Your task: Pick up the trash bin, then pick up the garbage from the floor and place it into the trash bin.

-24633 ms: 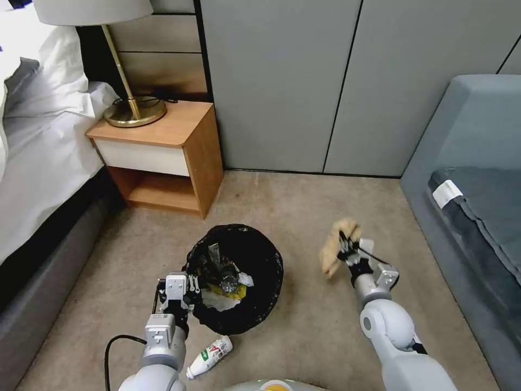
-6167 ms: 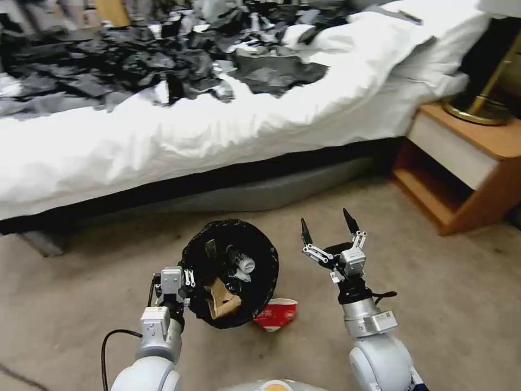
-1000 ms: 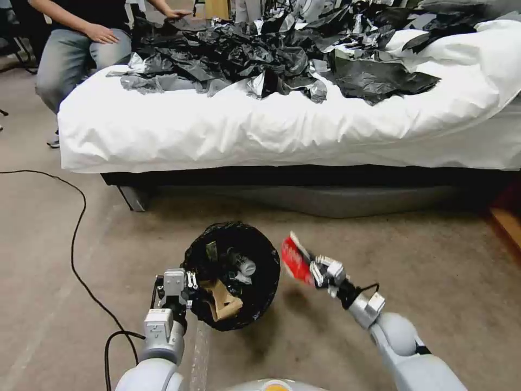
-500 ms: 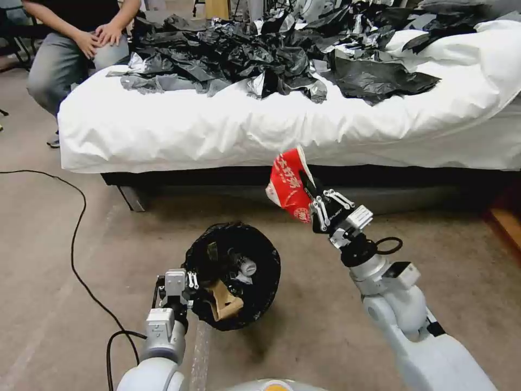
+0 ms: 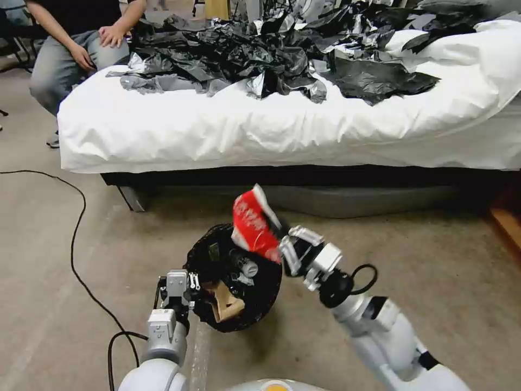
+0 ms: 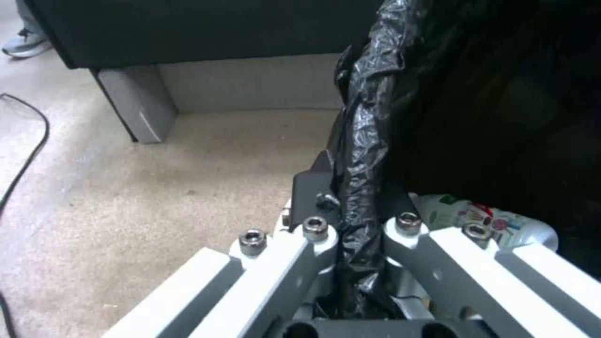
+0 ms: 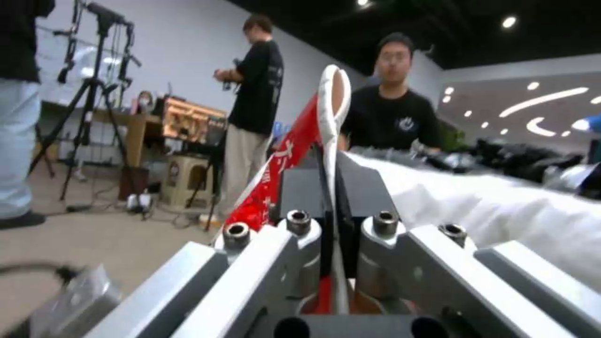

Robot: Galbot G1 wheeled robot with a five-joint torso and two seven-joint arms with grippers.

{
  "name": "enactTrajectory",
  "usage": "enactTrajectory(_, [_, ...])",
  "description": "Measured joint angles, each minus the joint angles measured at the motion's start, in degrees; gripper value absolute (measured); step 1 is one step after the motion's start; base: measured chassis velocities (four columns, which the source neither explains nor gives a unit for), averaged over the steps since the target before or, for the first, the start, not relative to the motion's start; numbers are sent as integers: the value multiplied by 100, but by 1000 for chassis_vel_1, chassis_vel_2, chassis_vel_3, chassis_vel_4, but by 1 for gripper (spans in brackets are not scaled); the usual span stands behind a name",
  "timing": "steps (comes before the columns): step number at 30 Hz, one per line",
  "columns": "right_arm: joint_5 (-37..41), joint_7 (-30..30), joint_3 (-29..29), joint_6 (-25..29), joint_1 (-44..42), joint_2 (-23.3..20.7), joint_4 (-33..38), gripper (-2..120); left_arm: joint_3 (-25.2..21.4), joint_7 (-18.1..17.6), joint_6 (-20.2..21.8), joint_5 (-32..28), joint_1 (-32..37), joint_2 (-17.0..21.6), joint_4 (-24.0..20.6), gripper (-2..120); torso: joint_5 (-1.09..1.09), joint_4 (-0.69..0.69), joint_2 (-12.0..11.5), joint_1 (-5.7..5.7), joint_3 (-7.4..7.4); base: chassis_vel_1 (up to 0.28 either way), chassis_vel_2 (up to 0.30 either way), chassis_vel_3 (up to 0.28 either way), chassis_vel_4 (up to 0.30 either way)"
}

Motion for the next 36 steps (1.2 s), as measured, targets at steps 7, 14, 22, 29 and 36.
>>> enactTrajectory(7, [-196, -6, -402, 28, 175, 49, -630, 0, 8, 2, 3, 10, 16, -8, -40, 1, 0, 0, 0, 0, 0, 0, 0, 0, 0])
enactTrajectory(14, [-328, -15, -573, 31, 237, 133, -1004, 0, 24, 2, 4, 18, 5, -21, -41, 1, 0, 0, 0, 1, 0, 0, 0, 0, 0])
enactTrajectory(22, [-454, -67, -660, -52, 157, 87, -1052, 15, 30, 4, 9, 18, -28, -18, -23, 1, -1, -1, 0, 0, 0, 0, 0, 0, 0])
enactTrajectory(29, [-485, -67, -707, -52, 113, 45, -1051, 40, 32, 7, 12, 12, -31, -9, -12, 1, 0, -1, 0, 0, 0, 0, 0, 0, 0])
enactTrajectory(36, [-502, -30, -644, -46, 53, -36, -967, 70, 33, 9, 12, 6, -44, 0, 7, 1, 0, -1, 0, 0, 0, 0, 0, 0, 0])
